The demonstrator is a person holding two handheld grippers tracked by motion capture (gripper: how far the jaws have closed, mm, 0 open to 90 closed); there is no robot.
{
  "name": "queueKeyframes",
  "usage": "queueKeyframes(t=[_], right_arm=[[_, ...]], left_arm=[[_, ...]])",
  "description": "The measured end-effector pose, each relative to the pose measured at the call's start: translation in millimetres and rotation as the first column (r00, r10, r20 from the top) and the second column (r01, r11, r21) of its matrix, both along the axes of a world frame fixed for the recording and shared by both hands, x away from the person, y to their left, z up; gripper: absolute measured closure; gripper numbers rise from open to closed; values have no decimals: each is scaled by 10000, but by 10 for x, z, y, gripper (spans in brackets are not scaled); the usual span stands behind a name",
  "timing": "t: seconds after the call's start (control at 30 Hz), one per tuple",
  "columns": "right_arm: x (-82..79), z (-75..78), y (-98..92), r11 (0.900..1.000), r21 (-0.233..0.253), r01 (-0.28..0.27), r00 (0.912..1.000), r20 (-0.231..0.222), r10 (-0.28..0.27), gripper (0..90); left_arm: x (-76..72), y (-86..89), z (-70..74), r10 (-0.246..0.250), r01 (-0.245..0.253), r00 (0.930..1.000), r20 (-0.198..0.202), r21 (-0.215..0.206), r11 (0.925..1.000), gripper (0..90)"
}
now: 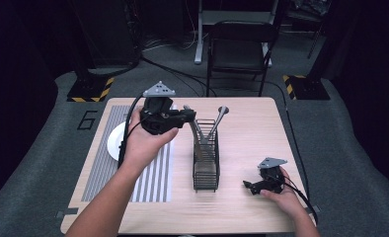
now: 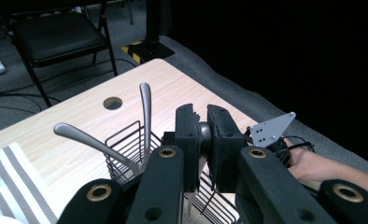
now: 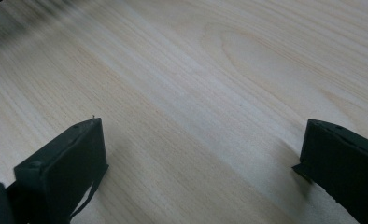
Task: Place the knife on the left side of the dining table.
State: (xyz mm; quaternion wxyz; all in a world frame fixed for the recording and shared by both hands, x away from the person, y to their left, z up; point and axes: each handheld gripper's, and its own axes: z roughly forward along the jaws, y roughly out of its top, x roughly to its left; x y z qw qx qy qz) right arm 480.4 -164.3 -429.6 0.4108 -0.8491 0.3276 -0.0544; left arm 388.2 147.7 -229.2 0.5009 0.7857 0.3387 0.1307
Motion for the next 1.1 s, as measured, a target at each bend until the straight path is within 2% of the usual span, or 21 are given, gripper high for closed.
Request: queueKeyframes(t=[0.3, 0.47, 0.63, 0.8, 1.0, 1.1], right_arm=[[0, 0, 0, 10000, 6, 0, 10000, -4, 0, 0], [0, 0, 0, 10000, 2, 3, 10000, -1, -3, 0], [0, 0, 0, 10000, 5, 4, 10000, 4, -4, 0], [0, 0, 0, 10000, 6, 2, 10000, -4, -2, 0], [0, 0, 0, 10000, 4, 6, 10000, 8, -6, 0], [0, 0, -1, 10000, 7, 7, 10000, 3, -7, 0]], left_arm=[[-62, 141, 141, 202, -198, 9996, 192, -166, 9997, 835], [-96, 266, 214, 423, -409, 9985, 340, -397, 9984, 835], [-113, 372, 239, 556, -543, 9978, 359, -360, 9979, 835], [-95, 439, 167, 753, -745, 9968, 256, -302, 9968, 835], [-27, 500, -10, 982, -983, 9952, -52, -294, 9947, 834], [8, 531, -107, 1148, -1148, 9934, -45, -135, 9933, 835]])
